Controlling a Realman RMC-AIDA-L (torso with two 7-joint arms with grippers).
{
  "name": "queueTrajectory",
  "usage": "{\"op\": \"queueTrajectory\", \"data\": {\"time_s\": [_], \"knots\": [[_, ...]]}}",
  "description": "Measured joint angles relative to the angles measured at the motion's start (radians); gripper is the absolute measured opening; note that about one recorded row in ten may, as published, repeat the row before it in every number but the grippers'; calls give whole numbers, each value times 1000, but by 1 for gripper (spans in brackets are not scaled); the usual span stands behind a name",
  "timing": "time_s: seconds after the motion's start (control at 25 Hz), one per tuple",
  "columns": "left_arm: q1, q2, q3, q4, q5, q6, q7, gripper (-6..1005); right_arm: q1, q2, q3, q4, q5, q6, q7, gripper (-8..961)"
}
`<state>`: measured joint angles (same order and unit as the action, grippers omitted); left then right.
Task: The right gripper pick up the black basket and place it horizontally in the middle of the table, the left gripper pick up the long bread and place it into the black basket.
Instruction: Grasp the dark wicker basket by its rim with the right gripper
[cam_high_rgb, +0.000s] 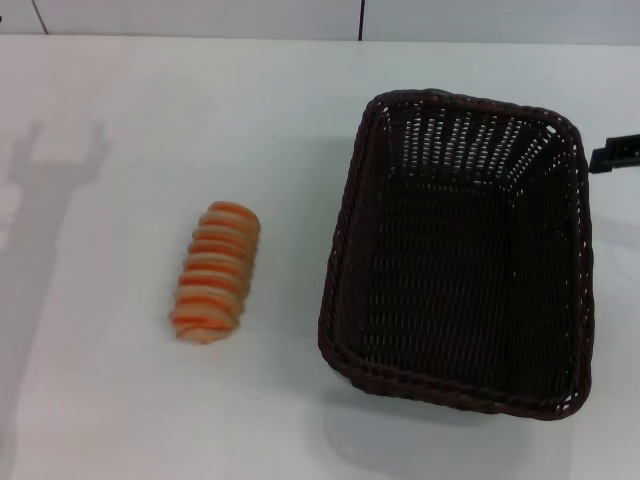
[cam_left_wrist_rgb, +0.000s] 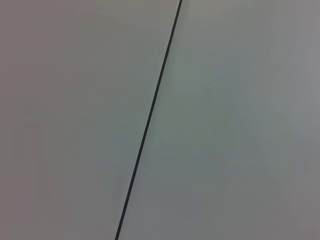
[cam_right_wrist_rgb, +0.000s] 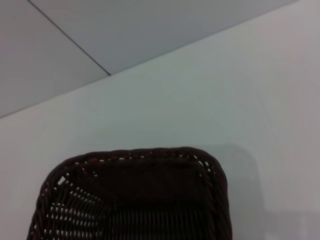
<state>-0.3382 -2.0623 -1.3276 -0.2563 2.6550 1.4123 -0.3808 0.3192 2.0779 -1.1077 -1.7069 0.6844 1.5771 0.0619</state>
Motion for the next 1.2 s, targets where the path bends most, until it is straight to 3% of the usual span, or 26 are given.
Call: {"op": "queueTrajectory", "data": {"time_s": [1.2], "knots": [[-6,1,-7,3,-6,27,0,866,12,-1,-55,150,55,14,3,691]]}}
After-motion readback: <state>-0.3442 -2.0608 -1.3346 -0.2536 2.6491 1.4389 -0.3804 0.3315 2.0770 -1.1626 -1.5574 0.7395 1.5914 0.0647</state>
